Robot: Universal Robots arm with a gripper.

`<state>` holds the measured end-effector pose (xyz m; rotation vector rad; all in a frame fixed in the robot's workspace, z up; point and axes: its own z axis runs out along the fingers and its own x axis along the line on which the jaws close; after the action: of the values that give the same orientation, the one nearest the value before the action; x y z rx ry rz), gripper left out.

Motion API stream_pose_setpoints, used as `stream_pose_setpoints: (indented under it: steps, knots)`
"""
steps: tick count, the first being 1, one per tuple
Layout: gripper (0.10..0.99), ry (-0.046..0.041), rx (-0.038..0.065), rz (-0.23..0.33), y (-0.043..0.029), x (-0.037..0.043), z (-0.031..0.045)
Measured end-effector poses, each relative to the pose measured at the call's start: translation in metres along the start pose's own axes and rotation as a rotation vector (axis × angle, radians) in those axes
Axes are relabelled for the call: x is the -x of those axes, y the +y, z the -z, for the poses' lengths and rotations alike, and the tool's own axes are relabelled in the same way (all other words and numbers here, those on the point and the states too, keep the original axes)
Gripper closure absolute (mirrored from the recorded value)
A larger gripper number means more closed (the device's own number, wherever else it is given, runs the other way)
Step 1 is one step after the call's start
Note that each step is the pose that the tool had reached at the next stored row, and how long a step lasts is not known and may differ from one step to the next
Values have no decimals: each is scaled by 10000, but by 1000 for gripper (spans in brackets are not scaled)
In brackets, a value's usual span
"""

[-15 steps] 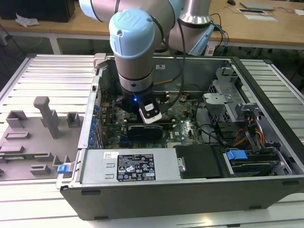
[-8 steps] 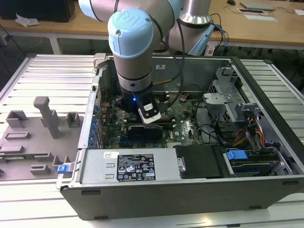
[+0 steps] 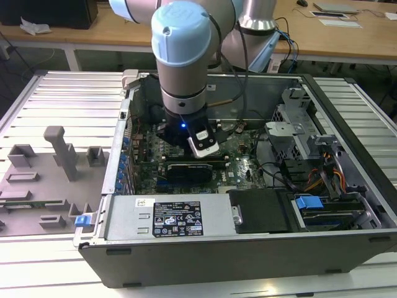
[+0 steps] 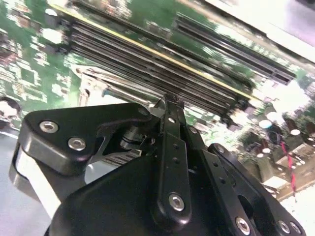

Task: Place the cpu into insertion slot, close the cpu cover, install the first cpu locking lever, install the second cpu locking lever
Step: 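Install the second cpu locking lever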

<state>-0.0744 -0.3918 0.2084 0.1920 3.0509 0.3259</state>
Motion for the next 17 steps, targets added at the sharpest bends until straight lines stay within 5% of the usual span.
stream_pose_setpoints:
  steps: [3,6,8,12,17]
  knots:
    - [980,21,-100,1,42,188,-20]
    - [980,-14,-515,30,216,217,-57]
    - [980,-32,-672,42,295,216,-68]
    - [980,-50,-827,54,414,208,-61]
    - [980,-59,-905,60,508,204,38]
